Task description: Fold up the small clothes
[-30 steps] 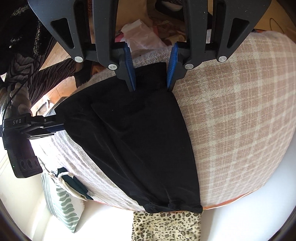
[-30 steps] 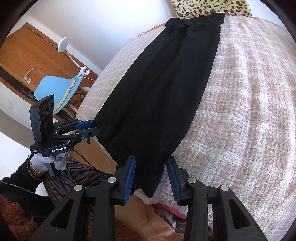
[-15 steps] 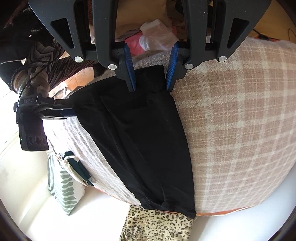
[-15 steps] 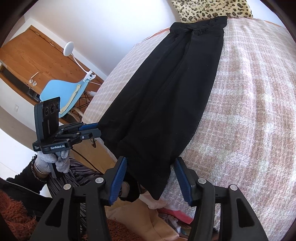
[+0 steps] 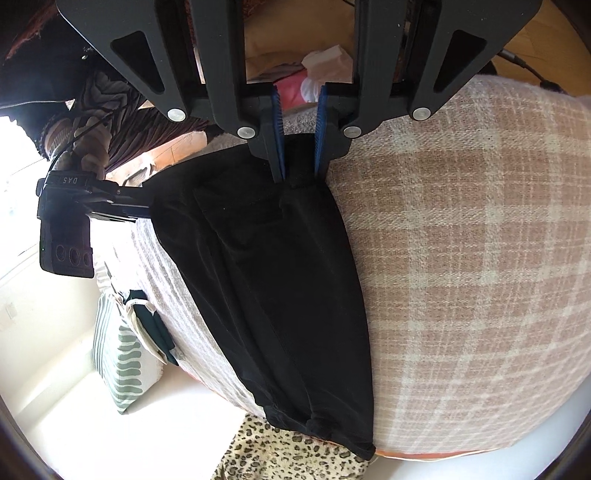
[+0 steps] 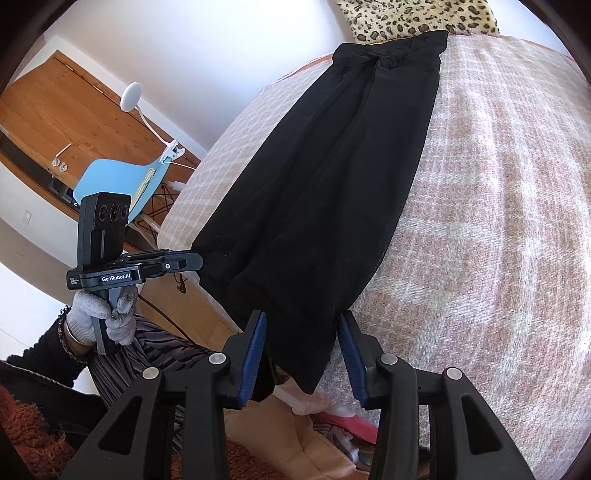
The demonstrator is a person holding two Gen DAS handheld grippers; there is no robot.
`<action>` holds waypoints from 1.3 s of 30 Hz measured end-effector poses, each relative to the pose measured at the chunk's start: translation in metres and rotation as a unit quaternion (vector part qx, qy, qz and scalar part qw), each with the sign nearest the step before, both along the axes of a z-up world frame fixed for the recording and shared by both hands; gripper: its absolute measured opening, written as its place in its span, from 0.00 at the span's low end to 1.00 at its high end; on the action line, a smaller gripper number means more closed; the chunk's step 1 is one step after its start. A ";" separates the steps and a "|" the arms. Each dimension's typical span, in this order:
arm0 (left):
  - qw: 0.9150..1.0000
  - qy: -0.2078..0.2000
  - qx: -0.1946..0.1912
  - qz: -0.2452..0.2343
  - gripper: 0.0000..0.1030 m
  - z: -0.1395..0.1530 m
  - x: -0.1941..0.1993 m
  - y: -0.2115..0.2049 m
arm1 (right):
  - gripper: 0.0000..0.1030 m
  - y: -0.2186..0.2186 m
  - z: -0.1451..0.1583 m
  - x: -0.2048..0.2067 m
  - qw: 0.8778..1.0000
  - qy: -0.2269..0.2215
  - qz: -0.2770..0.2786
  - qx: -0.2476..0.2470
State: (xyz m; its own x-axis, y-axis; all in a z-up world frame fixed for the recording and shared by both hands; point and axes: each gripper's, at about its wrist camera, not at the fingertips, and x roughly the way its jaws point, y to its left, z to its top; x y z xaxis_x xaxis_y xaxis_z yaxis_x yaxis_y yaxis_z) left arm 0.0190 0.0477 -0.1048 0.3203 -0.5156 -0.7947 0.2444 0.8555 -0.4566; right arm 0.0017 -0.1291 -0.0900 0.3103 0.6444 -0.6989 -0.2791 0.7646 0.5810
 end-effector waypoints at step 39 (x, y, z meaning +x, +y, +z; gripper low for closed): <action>0.996 -0.060 -0.051 0.038 0.04 0.049 0.105 0.009 | 0.04 -0.040 0.022 0.089 0.993 0.011 -0.085 0.084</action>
